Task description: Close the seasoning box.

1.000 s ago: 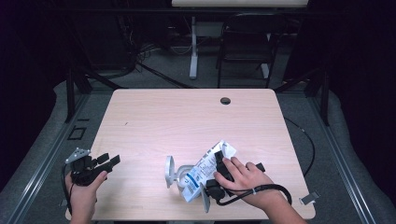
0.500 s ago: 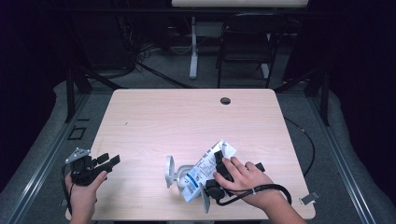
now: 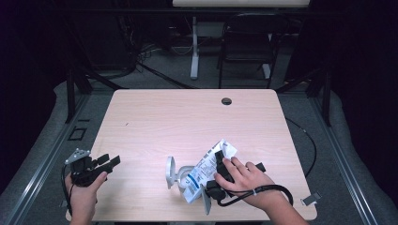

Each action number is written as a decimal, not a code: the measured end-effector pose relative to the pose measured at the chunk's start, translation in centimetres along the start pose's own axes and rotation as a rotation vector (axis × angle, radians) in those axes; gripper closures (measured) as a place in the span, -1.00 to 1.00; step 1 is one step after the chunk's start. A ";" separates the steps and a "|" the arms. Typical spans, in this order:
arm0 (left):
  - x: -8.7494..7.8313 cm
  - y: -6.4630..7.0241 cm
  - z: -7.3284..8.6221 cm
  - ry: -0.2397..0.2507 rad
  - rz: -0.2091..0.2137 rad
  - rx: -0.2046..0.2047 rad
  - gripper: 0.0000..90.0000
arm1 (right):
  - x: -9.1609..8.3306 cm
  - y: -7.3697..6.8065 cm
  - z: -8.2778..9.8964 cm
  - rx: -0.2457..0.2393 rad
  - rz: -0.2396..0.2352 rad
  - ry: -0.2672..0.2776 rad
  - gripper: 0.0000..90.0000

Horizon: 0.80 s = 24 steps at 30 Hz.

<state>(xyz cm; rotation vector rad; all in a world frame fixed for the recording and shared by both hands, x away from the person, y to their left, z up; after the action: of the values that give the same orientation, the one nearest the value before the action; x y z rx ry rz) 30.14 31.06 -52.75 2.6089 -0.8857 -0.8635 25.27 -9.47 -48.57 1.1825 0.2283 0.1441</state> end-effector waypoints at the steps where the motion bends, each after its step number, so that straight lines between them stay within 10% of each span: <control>1: 0.0 0.0 0.0 0.003 -0.002 0.001 0.01 | 0.0 0.0 0.0 -0.005 0.001 -0.004 0.70; 24: 0.1 0.0 0.1 0.000 -0.001 -0.003 0.01 | 0.0 0.1 0.1 -0.002 -0.007 -0.005 0.71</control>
<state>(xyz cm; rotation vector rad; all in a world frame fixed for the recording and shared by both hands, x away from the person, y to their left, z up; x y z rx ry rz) 30.17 31.04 -52.84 2.6069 -0.8821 -0.8651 25.26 -9.50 -48.41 1.1796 0.2274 0.1350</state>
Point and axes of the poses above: each handheld gripper's, and its own axes: x roughly forward along the jaws, z roughly out of its underside, y roughly to its right, the point moved 1 cm from there along x, roughly forward along the jaws, and after that the axes turned 14 degrees about z, right-handed, at the moved point
